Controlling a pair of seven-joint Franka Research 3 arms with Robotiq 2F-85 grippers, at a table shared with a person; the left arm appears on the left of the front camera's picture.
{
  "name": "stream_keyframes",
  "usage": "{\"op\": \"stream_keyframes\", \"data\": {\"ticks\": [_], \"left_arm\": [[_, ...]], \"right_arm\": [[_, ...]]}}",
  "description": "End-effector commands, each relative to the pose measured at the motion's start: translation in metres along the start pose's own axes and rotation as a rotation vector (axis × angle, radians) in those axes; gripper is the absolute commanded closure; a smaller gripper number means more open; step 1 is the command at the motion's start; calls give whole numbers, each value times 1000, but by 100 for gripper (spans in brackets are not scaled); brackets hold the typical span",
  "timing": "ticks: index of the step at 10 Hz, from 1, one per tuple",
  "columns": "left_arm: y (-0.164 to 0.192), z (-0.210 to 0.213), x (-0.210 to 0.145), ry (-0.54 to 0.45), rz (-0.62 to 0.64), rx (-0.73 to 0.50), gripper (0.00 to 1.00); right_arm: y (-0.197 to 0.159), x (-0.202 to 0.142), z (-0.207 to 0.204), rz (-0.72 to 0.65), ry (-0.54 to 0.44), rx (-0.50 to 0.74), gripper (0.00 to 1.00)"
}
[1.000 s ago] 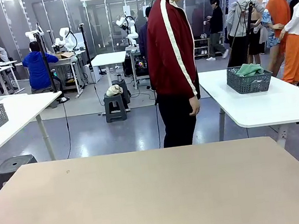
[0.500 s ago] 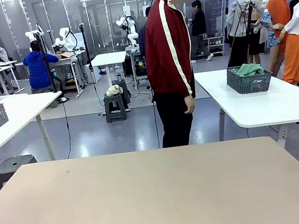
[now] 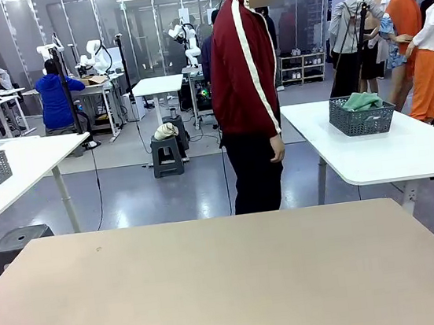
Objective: Fold the towels and place them in the basket.
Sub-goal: When a person lays out a Towel with hook on the table, fold it in half twice.
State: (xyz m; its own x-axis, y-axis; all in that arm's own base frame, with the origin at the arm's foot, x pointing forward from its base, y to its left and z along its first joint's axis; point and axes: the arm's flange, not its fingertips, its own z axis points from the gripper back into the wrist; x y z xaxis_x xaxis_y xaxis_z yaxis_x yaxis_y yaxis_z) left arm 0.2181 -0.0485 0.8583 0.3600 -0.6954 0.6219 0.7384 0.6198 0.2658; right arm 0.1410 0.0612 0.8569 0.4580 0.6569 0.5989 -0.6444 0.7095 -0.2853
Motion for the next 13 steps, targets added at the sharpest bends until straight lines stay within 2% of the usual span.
{"op": "stream_keyframes", "data": {"ticks": [1,13], "left_arm": [[0,2,-2,-6,2,4,0],[0,2,-2,-6,2,4,0]], "right_arm": [[0,-1,2,1,-4,-2,0],[0,-1,2,1,-4,-2,0]]}}
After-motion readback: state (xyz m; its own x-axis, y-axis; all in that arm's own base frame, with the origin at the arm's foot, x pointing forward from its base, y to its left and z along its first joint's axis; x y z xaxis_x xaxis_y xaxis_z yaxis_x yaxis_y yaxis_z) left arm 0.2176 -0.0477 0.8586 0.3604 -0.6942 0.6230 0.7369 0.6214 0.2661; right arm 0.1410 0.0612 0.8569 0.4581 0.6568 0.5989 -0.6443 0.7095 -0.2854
